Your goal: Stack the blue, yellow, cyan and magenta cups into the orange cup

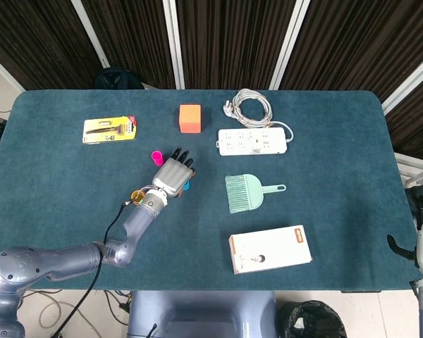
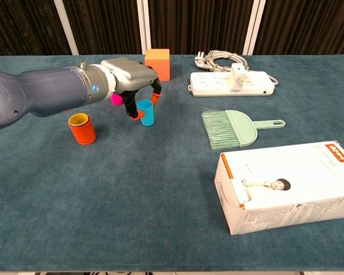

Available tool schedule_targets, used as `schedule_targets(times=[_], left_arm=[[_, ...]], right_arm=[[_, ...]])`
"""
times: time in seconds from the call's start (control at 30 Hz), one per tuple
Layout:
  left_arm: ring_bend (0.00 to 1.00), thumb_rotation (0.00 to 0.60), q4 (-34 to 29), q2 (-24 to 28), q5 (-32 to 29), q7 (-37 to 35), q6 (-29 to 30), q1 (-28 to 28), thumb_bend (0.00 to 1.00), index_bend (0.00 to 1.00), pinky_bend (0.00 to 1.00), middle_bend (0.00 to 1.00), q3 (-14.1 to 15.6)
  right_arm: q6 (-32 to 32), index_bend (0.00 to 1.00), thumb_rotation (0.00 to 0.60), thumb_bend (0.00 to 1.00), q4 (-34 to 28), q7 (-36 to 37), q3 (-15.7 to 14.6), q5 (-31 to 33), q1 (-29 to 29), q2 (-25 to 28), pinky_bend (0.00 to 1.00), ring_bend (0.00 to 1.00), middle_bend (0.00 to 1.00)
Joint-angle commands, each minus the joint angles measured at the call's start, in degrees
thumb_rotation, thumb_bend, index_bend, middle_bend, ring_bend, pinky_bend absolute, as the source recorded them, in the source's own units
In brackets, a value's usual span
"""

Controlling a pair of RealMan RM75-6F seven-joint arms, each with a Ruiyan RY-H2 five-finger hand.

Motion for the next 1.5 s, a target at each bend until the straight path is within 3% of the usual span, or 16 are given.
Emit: schedule_targets(times=[0.03,0.4,0.73,1.0,1.5], left_arm=[[0.00,0.600,-1.97,1.45,0.50,-0.98,0.89,0.37,0.36,0.47,0.00,0.19,-0.67],[0.00,0.600,-17.51,13.98,5.74,-2.95,6.97,5.04,0.35,0.47,0.00,0.19,0.88],[0.00,0.600,-27.38,23.67,12.35,-7.65,10.84,11.41,0.35,0.45,0.00,0.19,4.87],[0.00,0.600,-28.12,25.27,16.28,-10.67,11.40,13.87,0.35,0.45,0.00,0.19,6.47],[0.00,0.600,-25.77,23.48,17.64,-10.79,10.57,15.35,0.35,0.45,0.00,0.19,7.38]], right_arm=[[0.00,0.05,0.600,0.34,0.01,0.04,0.01,-0.01,-0.01,0.00,0.04,0.08,0.04],[-0.23,0.05,0.600,0.34,-0.07,-0.17,-0.09,-0.13,0.11,-0.14,0.04,0.08,0.04],[0.07,0.05,0.600,0.34,-0.72,-0.83,-0.31,-0.49,0.06,-0.20,0.04,0.08,0.04],[0.15,0.05,0.600,0.34,-0.94,-0.76,-0.38,-0.79,0.06,-0.13,0.04,0.08,0.04],[0.93,0.05,0.600,0.34,-1.25,0.17,-0.23,-1.17,-0.42,0.37,0.04,0.08,0.04]])
